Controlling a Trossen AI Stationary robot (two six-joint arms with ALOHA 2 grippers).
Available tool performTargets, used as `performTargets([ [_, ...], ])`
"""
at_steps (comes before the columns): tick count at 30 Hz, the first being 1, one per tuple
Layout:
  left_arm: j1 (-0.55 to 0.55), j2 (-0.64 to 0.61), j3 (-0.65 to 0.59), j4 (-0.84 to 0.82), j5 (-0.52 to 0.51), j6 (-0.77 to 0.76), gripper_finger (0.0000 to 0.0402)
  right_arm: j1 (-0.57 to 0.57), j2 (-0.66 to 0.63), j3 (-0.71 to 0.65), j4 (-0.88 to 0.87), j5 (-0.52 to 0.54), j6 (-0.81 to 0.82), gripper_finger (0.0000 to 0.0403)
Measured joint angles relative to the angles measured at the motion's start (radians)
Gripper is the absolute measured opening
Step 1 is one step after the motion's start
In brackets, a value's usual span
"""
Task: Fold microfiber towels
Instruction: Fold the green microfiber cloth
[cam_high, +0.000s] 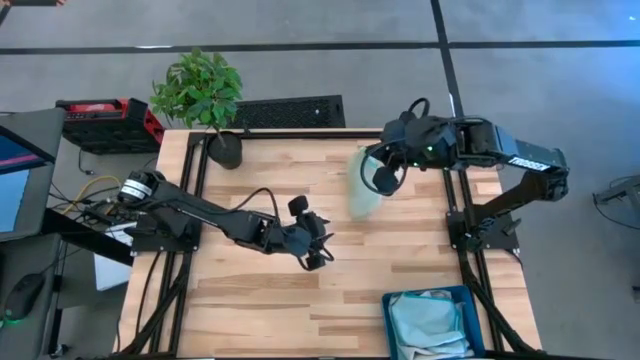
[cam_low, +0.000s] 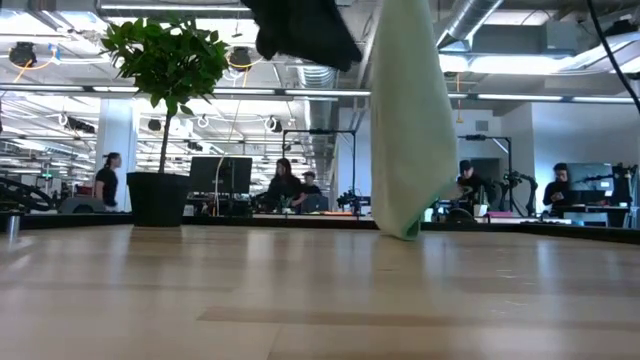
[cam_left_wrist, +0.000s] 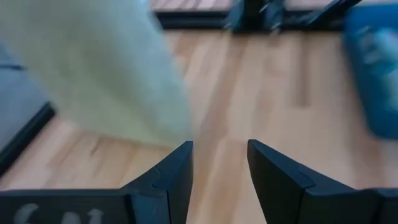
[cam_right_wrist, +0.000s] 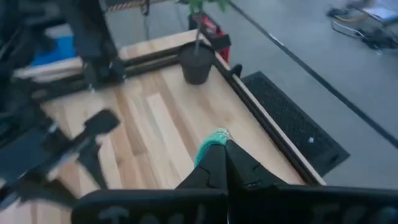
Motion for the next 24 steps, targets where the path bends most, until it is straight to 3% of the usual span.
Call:
performTargets([
  [5, 0.028, -0.010, 0.000, 0.039, -0.041, 0.001, 0.0145, 0.022, 0.000, 0.000, -0.022, -0.122, -0.094, 0.0004],
  [11, 0.098, -0.062, 0.039, 0.057, 0.146, 0.046, 0.0145, 0.055, 0.001, 0.000, -0.075, -0.135, -0.104, 0.0003],
  [13, 0.112, -0.064, 0.066, 0.061, 0.164, 0.088, 0.0145, 0.055, 0.001, 0.000, -0.078, -0.136, -0.104, 0.0003],
  [17, 0.132, -0.066, 0.150, 0.060, 0.203, 0.204, 0.0145, 0.061, 0.001, 0.000, -0.088, -0.136, -0.106, 0.0003],
  [24, 0.202, -0.059, 0.333, -0.030, 0.399, 0.233, 0.0145, 0.061, 0.001, 0.000, -0.106, -0.125, -0.104, 0.0003],
])
